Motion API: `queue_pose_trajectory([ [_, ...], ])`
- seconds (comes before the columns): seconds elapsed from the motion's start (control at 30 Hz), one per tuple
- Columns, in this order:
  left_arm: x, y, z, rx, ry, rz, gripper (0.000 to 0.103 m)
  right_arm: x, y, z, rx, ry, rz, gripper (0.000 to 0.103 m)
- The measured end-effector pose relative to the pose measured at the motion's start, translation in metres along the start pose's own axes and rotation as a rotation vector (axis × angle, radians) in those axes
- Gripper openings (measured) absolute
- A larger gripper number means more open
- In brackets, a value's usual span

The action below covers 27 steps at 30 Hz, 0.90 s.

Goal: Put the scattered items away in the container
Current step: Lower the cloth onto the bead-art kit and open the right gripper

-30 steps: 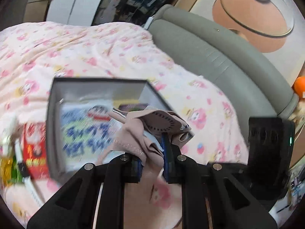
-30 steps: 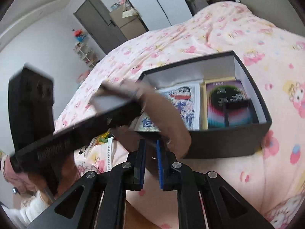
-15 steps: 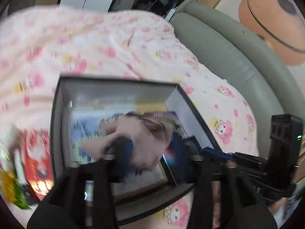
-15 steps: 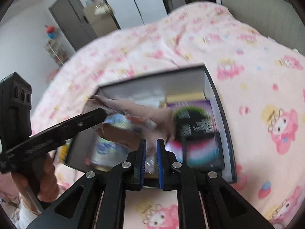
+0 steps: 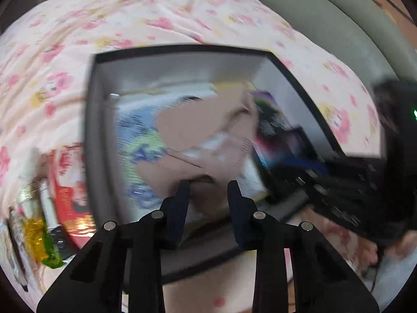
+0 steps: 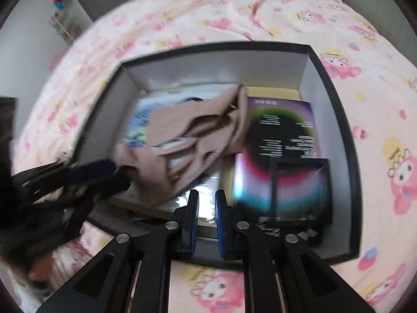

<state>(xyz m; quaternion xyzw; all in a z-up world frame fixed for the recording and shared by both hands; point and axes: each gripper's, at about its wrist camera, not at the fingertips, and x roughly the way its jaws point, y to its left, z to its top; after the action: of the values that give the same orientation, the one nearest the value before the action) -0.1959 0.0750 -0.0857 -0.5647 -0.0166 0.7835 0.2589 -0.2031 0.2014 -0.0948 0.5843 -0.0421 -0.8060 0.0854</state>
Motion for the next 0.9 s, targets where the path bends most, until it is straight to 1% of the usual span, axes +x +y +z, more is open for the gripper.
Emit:
queue_pose_trajectory([
  [0.07, 0.013, -0.007, 0.004, 0.025, 0.051, 0.009, 0.029, -0.001, -0.005, 0.002, -0.007, 0.004, -0.016, 0.01],
  [0.13, 0.034, -0.009, 0.015, 0.021, 0.112, 0.053, 0.029, -0.002, -0.012, 0.007, 0.001, 0.012, -0.002, 0.01],
  [0.2, 0.05, -0.004, 0.03, -0.004, 0.152, 0.103, 0.029, 0.006, -0.019, 0.014, 0.02, 0.053, 0.021, 0.01],
  [0.27, 0.055, 0.003, 0.043, -0.018, 0.152, 0.15, 0.031, 0.016, -0.023, 0.024, 0.031, 0.105, 0.043, 0.01],
  [0.3, 0.056, 0.009, 0.05, -0.031, 0.146, 0.191, 0.031, 0.022, -0.023, 0.029, 0.034, 0.129, 0.055, 0.01],
  [0.33, 0.055, 0.018, 0.058, -0.06, 0.135, 0.242, 0.032, 0.027, -0.021, 0.036, 0.032, 0.153, 0.057, 0.01],
  [0.37, 0.053, 0.027, 0.064, -0.094, 0.119, 0.275, 0.033, 0.033, -0.019, 0.044, 0.019, 0.169, 0.049, 0.01],
  [0.4, 0.048, 0.038, 0.069, -0.139, 0.098, 0.287, 0.031, 0.037, -0.016, 0.051, 0.004, 0.177, 0.045, 0.01],
  [0.43, 0.043, 0.046, 0.071, -0.184, 0.081, 0.231, 0.032, 0.043, -0.014, 0.059, -0.002, 0.186, 0.048, 0.01],
  [0.47, 0.038, 0.05, 0.071, -0.206, 0.07, 0.175, 0.034, 0.05, -0.014, 0.066, 0.015, 0.201, 0.053, 0.01],
  [0.5, 0.032, 0.051, 0.068, -0.208, 0.05, 0.138, 0.036, 0.055, -0.015, 0.07, 0.03, 0.21, 0.056, 0.01],
  [0.53, 0.028, 0.049, 0.064, -0.19, 0.035, 0.119, 0.038, 0.059, -0.015, 0.075, 0.045, 0.202, 0.063, 0.01],
  [0.57, 0.027, 0.047, 0.06, -0.173, 0.035, 0.104, 0.039, 0.06, -0.014, 0.078, 0.052, 0.186, 0.066, 0.01],
  [0.6, 0.028, 0.046, 0.056, -0.163, 0.049, 0.067, 0.04, 0.061, -0.012, 0.08, 0.056, 0.17, 0.061, 0.01],
  [0.67, 0.035, 0.05, 0.053, -0.185, 0.071, -0.019, 0.042, 0.06, -0.005, 0.08, 0.02, 0.109, 0.047, 0.01],
  [0.7, 0.04, 0.053, 0.053, -0.187, 0.088, -0.026, 0.041, 0.058, -0.002, 0.079, 0.0, 0.08, 0.043, 0.01],
  [0.73, 0.043, 0.055, 0.054, -0.193, 0.095, -0.009, 0.041, 0.056, -0.001, 0.078, -0.009, 0.059, 0.026, 0.01],
  [0.77, 0.042, 0.057, 0.056, -0.201, 0.084, 0.008, 0.04, 0.054, -0.002, 0.076, 0.003, 0.045, 0.014, 0.01],
  [0.83, 0.036, 0.059, 0.06, -0.21, 0.05, 0.006, 0.04, 0.047, -0.007, 0.071, 0.036, 0.016, 0.029, 0.01],
  [0.87, 0.031, 0.06, 0.06, -0.218, 0.029, 0.016, 0.04, 0.042, -0.008, 0.068, 0.048, 0.001, 0.033, 0.01],
  [0.9, 0.023, 0.06, 0.059, -0.22, -0.009, 0.033, 0.04, 0.036, -0.01, 0.065, 0.054, -0.013, 0.024, 0.01],
])
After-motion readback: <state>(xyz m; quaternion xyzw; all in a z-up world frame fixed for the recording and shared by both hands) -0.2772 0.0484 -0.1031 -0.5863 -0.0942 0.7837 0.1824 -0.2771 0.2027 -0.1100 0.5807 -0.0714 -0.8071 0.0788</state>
